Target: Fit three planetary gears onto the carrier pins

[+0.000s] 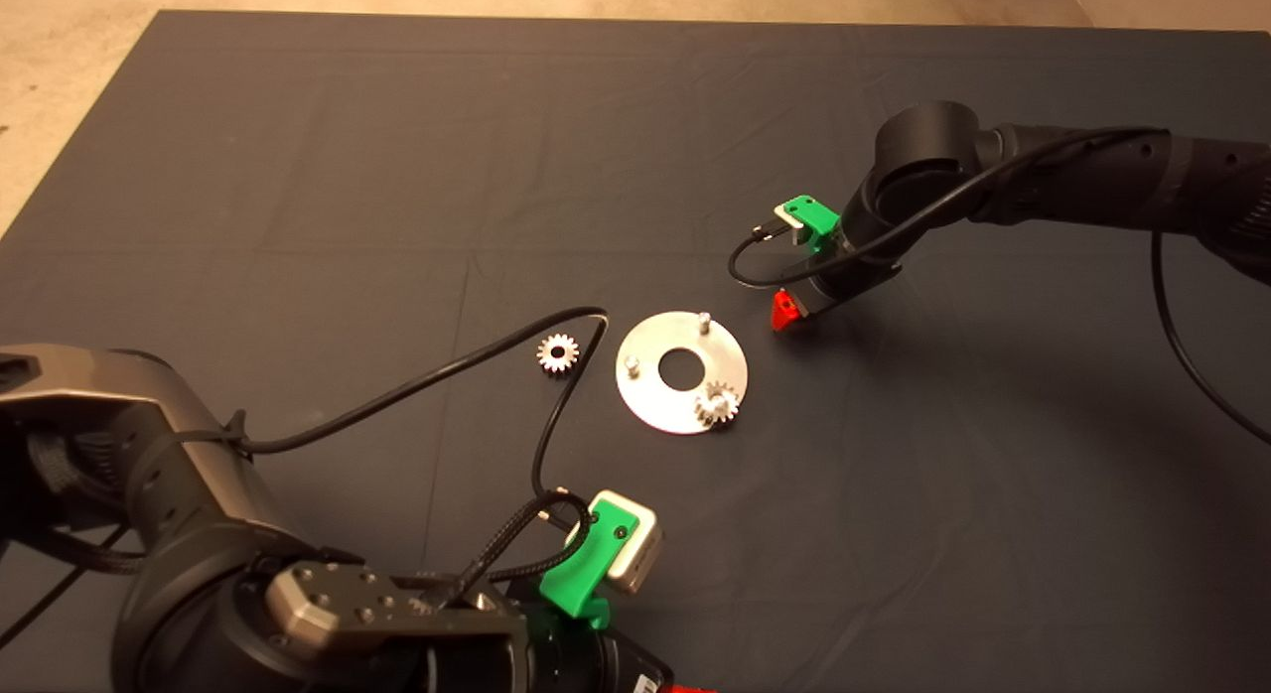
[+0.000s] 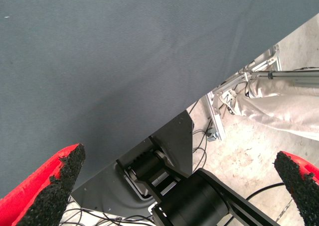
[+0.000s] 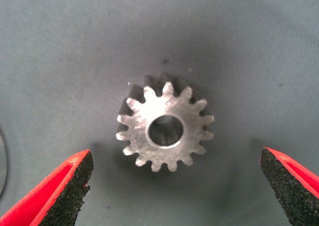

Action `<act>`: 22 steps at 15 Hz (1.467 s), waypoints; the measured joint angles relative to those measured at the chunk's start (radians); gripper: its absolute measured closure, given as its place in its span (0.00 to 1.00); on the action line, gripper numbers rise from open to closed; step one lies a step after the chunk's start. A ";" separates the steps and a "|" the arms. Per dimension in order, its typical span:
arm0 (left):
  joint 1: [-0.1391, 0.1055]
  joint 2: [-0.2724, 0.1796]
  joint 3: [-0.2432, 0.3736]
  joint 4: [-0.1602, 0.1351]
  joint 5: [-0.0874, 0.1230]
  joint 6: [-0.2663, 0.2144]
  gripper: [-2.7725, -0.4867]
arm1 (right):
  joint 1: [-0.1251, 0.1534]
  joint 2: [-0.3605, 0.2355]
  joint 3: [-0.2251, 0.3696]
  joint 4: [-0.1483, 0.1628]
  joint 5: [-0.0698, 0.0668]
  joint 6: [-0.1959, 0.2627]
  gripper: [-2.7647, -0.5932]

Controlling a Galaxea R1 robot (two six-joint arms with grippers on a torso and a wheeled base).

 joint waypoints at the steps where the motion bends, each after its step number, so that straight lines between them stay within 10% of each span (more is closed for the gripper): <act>1: 0.000 0.005 0.000 0.000 0.000 -0.003 0.01 | 0.000 0.000 0.000 0.000 0.009 0.000 0.13; 6: 0.000 0.015 0.000 0.000 0.000 -0.018 0.01 | 0.000 -0.003 -0.013 0.000 0.020 0.000 0.13; 14: 0.000 0.024 0.000 0.000 0.000 -0.025 0.01 | 0.000 -0.002 -0.029 0.003 0.080 0.000 0.14; 22: 0.000 0.024 0.000 0.000 0.000 -0.029 0.01 | 0.000 -0.003 -0.033 0.003 0.094 0.001 0.33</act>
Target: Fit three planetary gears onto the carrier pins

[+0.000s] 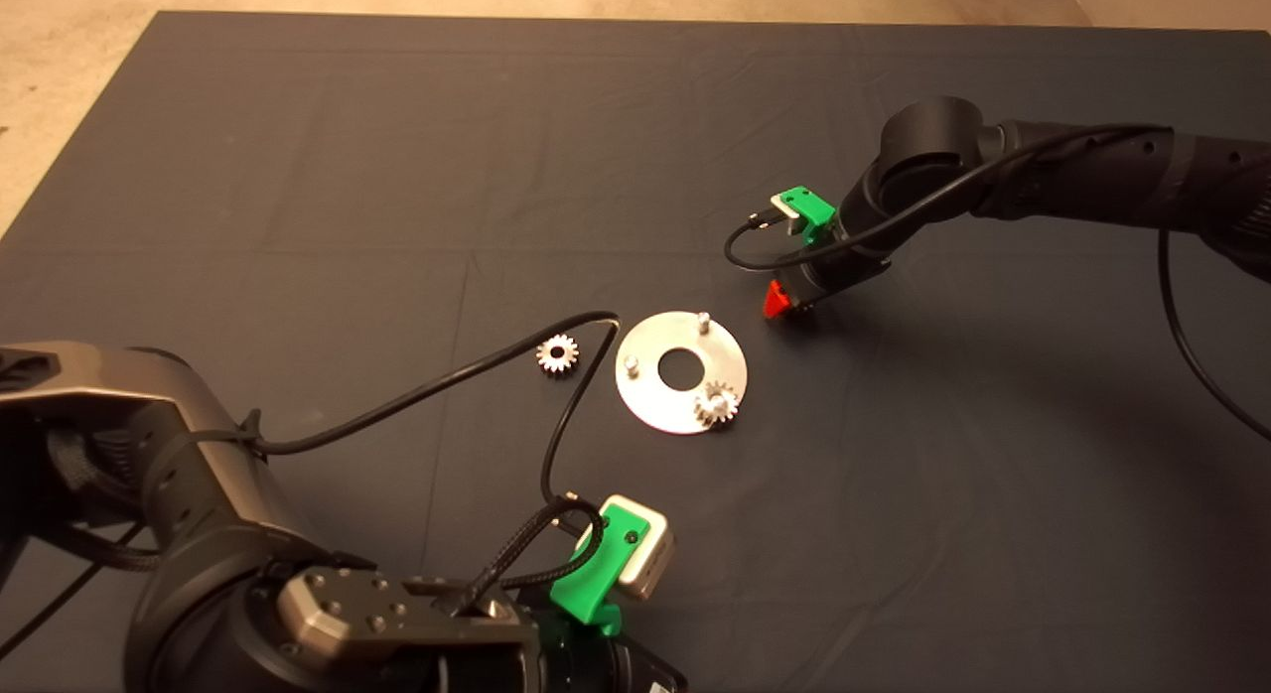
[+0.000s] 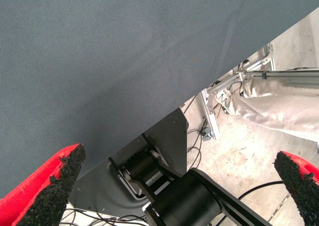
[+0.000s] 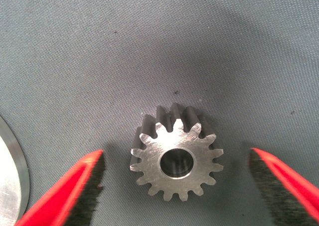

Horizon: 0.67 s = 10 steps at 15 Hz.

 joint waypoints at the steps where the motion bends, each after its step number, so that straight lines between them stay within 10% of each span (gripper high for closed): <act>1: 0.000 0.000 0.000 0.000 0.000 0.000 0.01 | 0.000 0.000 0.000 0.000 0.000 0.000 0.36; 10: 0.000 0.000 0.000 0.000 0.000 0.000 0.01 | 0.000 0.000 0.000 0.000 0.000 0.002 0.57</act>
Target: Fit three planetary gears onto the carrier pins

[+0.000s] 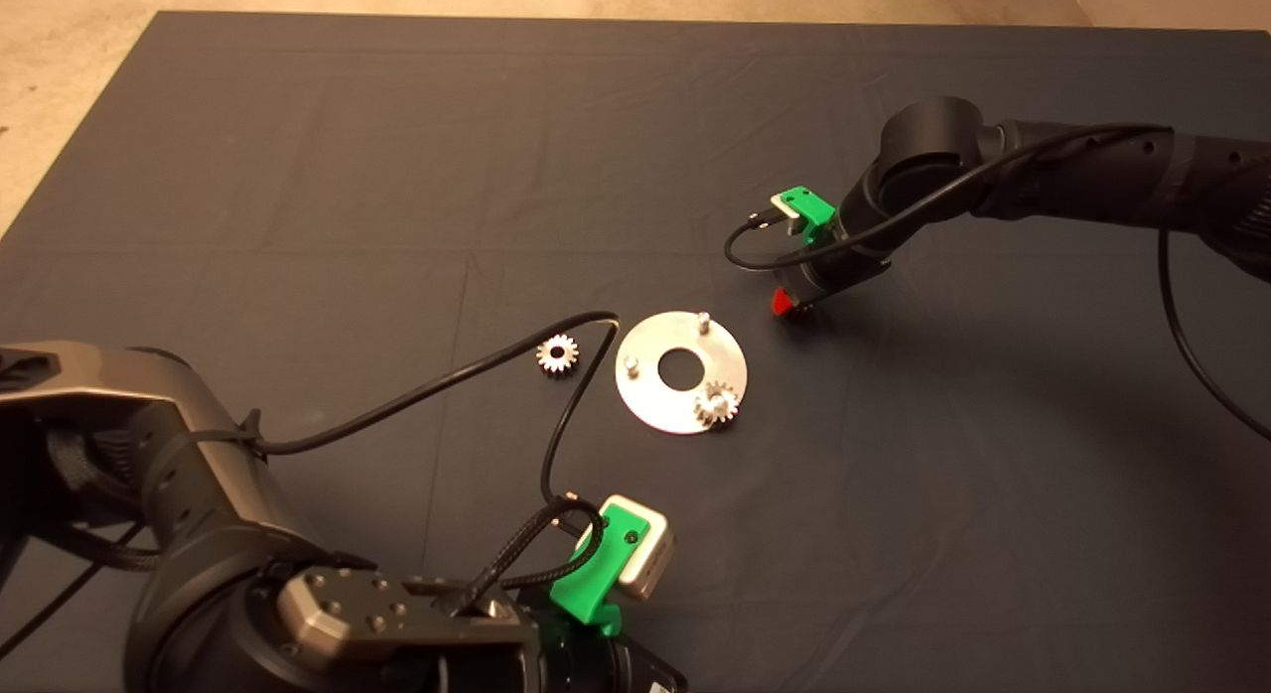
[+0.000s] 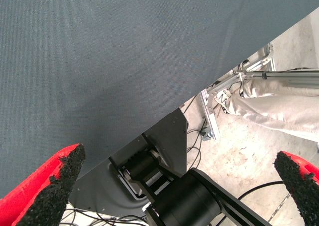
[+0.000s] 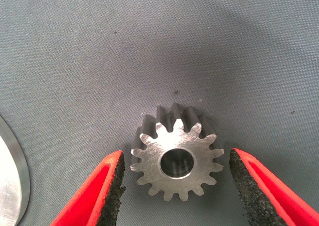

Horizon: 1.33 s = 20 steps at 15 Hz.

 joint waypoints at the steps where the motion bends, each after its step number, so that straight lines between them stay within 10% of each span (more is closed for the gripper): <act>1: 0.000 0.000 0.000 0.000 0.000 0.000 0.01 | 0.000 0.000 0.000 0.000 0.000 0.000 0.62; 20: 0.000 0.001 0.000 0.000 0.000 -0.004 0.01 | -0.001 0.000 0.008 0.000 0.006 0.000 0.80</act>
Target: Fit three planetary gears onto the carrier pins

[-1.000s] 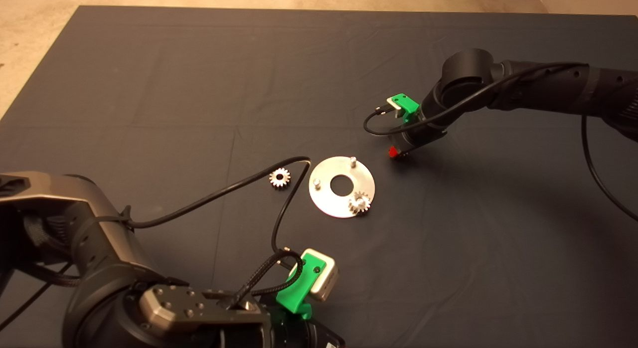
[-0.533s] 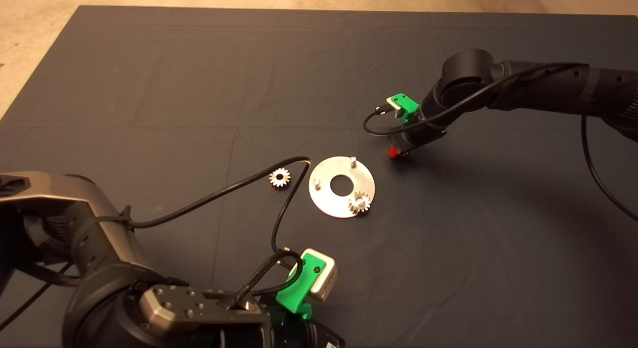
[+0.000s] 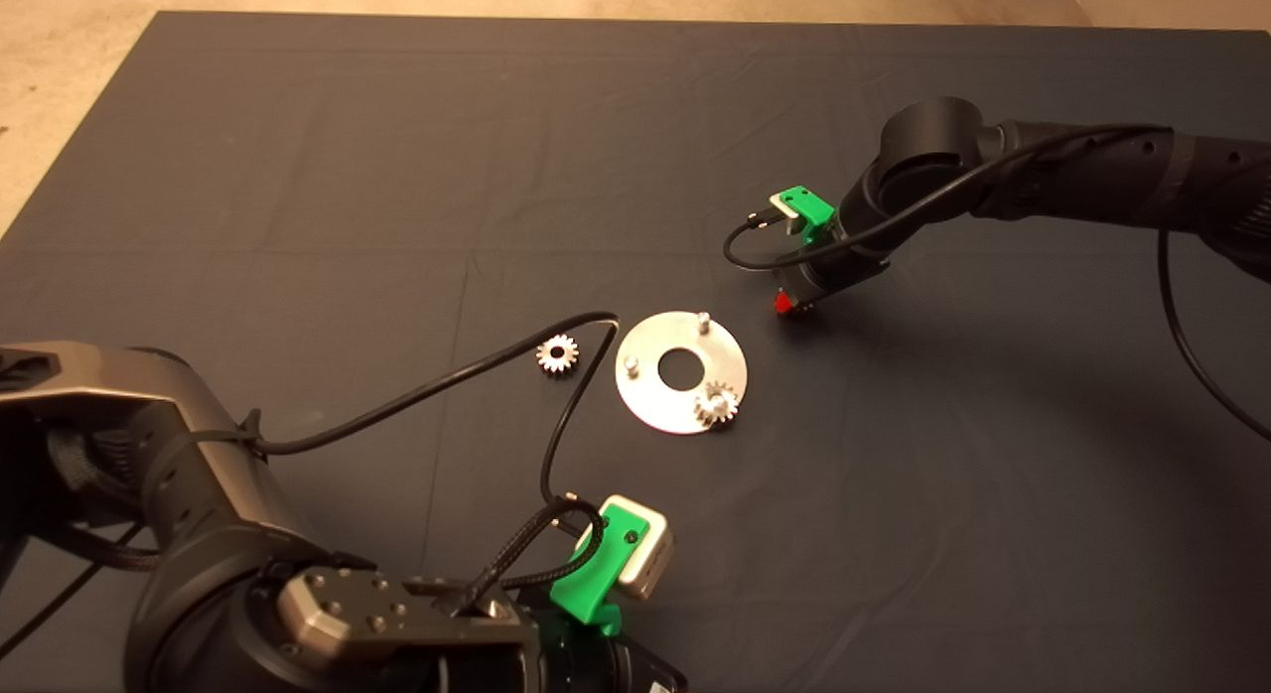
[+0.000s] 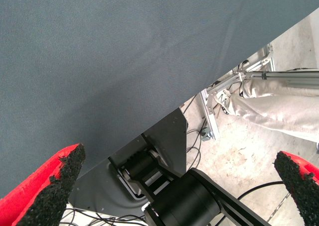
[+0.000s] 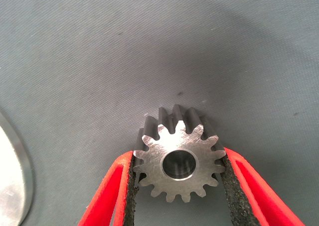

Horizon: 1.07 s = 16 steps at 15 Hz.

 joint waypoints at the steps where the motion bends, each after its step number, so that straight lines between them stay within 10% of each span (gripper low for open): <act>1: 0.000 0.000 0.000 0.000 0.000 0.000 0.01 | 0.000 0.000 0.008 0.000 0.000 0.000 0.80; 6: 0.000 0.002 0.000 0.000 0.000 0.000 0.01 | 0.006 0.002 0.022 0.004 -0.001 0.018 0.81; 11: 0.000 0.002 0.000 0.000 0.000 0.000 0.01 | 0.139 0.021 0.021 0.022 0.002 0.045 0.81; 16: 0.000 0.002 0.000 0.000 0.000 -0.001 0.01 | 0.136 0.033 0.023 0.107 0.024 0.045 0.81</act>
